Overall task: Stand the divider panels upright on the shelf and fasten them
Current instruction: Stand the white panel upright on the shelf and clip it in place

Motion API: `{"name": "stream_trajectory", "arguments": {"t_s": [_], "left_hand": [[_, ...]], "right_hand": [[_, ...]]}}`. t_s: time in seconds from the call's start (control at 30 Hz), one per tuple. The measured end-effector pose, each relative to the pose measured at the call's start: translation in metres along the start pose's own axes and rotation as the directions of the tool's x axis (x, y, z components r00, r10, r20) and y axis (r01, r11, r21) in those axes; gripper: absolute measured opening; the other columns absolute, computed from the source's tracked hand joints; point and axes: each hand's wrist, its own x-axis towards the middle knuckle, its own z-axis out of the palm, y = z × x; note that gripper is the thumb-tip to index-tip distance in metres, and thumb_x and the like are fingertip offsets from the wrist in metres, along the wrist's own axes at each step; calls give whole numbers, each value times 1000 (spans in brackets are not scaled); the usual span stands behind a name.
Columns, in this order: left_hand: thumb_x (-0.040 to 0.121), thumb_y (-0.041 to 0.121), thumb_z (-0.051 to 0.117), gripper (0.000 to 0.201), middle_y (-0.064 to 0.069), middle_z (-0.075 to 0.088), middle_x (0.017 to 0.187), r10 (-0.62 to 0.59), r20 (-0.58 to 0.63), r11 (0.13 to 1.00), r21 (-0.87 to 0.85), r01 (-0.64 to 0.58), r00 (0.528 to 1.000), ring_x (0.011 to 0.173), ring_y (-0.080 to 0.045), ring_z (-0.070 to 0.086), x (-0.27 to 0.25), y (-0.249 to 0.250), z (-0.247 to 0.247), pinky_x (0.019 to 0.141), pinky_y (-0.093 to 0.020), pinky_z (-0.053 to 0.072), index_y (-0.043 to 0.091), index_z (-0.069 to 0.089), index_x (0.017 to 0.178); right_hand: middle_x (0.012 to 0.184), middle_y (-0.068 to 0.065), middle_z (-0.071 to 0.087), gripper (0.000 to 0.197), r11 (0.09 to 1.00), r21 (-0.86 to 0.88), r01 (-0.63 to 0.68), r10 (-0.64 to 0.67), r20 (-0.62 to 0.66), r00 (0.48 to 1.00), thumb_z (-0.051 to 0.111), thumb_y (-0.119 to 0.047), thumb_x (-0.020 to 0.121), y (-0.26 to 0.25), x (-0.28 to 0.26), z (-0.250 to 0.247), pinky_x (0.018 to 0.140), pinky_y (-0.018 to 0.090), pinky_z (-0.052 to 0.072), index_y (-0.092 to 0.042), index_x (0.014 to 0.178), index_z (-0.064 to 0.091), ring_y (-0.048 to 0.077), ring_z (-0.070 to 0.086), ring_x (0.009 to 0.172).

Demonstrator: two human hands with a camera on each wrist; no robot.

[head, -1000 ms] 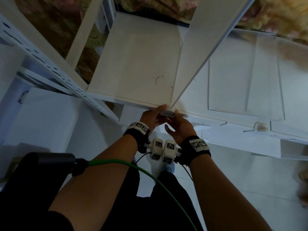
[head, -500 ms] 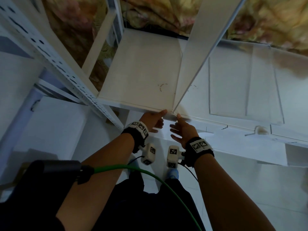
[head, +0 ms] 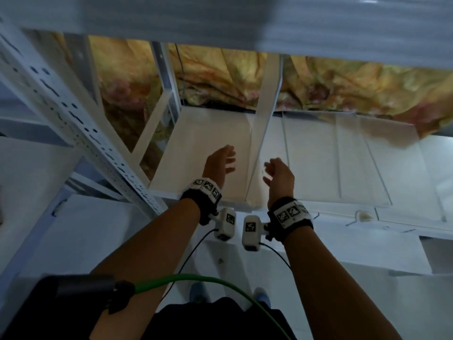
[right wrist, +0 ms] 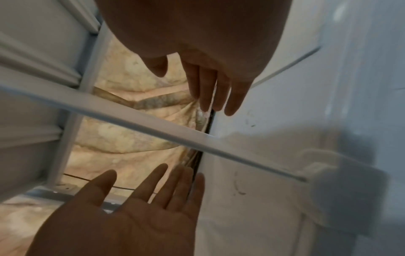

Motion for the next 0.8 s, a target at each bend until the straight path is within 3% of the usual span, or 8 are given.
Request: {"name": "stream_trajectory", "arguments": {"t_s": [0.1,0.23,0.33,0.43,0.47,0.53,0.63,0.8], "left_hand": [[106,45,30,50,-1,39,155,-3,61,996,-93,9,998,140,-19,37,-4,21,9,114,-48,31,23,40,150],[102,52,28,61,6,15,166,-46,172,995,-75,60,984,153,-17,13,-13,28,19,119,-49,13,29,18,158],[102,60,25,59,13,17,165,-134,249,982,-98,162,959,153,-13,11,-16,26,26,121,-51,10,37,21,156],[97,68,32,58,12,33,159,-173,288,981,-40,192,942,147,-17,28,-25,24,41,119,-57,23,43,37,149],[96,68,34,58,10,39,156,-157,287,985,-23,171,945,143,-17,35,-27,23,45,119,-54,26,40,40,148],[99,63,33,63,4,39,156,-93,302,992,-55,115,949,142,-18,38,-33,21,52,121,-45,27,29,37,151],[98,64,35,70,-5,33,161,-32,307,999,49,18,951,146,-23,34,-35,18,52,121,-44,30,20,36,153],[103,58,30,67,-7,26,164,-37,275,997,78,16,961,150,-25,28,-34,18,55,122,-45,27,17,29,156]], "right_hand": [[149,2,41,39,998,51,41,-48,136,990,39,-23,105,-21,-5,10,114,37,31,-17,144,39,17,37,137],[159,-8,21,47,999,17,46,-49,246,968,30,-37,106,-34,-17,19,118,37,18,-28,152,22,15,22,144],[160,-10,16,48,997,-44,56,-41,285,958,29,-37,107,-35,-15,21,116,35,19,-29,153,18,15,18,146],[146,-15,33,46,998,-66,-17,36,300,953,28,-45,105,-47,-19,22,105,29,31,-31,150,26,9,34,133],[136,-18,42,43,997,-63,-38,55,305,951,29,-49,104,-48,-17,24,99,27,36,-34,144,34,6,44,122],[131,-11,55,49,997,-23,-77,80,312,947,34,-61,98,-51,-19,31,95,31,44,-34,136,47,9,55,110],[136,-2,53,56,998,28,-62,51,309,950,35,-63,96,-46,-20,43,112,39,34,-28,139,46,15,50,122],[144,-1,48,57,998,38,-53,38,320,947,37,-61,97,-47,-25,50,116,42,29,-26,142,45,16,45,130]]}}
